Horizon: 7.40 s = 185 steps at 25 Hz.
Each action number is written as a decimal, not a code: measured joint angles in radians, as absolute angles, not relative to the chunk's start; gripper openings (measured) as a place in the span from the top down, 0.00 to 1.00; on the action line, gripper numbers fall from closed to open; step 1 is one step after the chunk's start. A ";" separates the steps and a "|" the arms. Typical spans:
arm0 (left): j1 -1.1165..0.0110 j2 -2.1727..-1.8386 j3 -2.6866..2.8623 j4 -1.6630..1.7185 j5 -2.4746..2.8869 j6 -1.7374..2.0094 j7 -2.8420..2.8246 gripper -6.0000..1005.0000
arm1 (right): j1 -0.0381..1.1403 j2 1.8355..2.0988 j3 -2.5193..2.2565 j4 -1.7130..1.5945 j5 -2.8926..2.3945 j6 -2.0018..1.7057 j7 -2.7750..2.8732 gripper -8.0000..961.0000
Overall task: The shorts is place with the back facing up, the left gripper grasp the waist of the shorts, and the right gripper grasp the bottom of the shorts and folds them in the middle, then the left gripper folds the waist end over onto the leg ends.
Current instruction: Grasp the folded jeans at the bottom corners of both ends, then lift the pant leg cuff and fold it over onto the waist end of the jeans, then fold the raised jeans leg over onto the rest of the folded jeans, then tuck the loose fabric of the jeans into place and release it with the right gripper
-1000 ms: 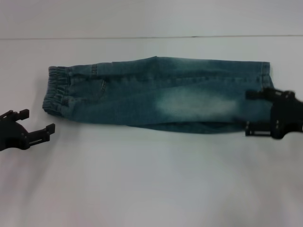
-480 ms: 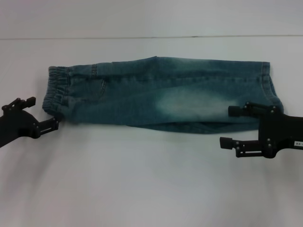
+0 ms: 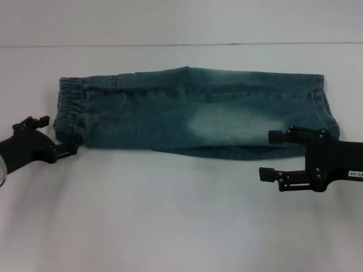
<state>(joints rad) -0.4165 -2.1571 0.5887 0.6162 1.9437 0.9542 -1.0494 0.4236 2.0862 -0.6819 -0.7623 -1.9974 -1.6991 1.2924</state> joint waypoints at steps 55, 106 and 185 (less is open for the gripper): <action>-0.527 -2.156 0.896 1.156 2.254 1.264 -1.826 0.92 | 0.446 2.093 -0.550 -0.565 -1.897 -1.417 1.133 0.33; -1.035 -2.151 1.123 1.234 2.436 1.447 -2.333 0.87 | 0.627 2.090 -0.721 -0.211 -1.634 -1.040 0.772 0.99; -0.296 -2.160 0.743 0.603 1.565 1.501 -1.120 0.07 | 0.562 2.048 -0.620 -1.330 -2.261 -1.691 1.706 0.82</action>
<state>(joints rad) -0.2964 -2.1598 0.7433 0.6031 1.5648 1.5015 -1.1204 0.5618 2.0477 -0.6197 -1.3304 -2.2612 -1.6910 1.7057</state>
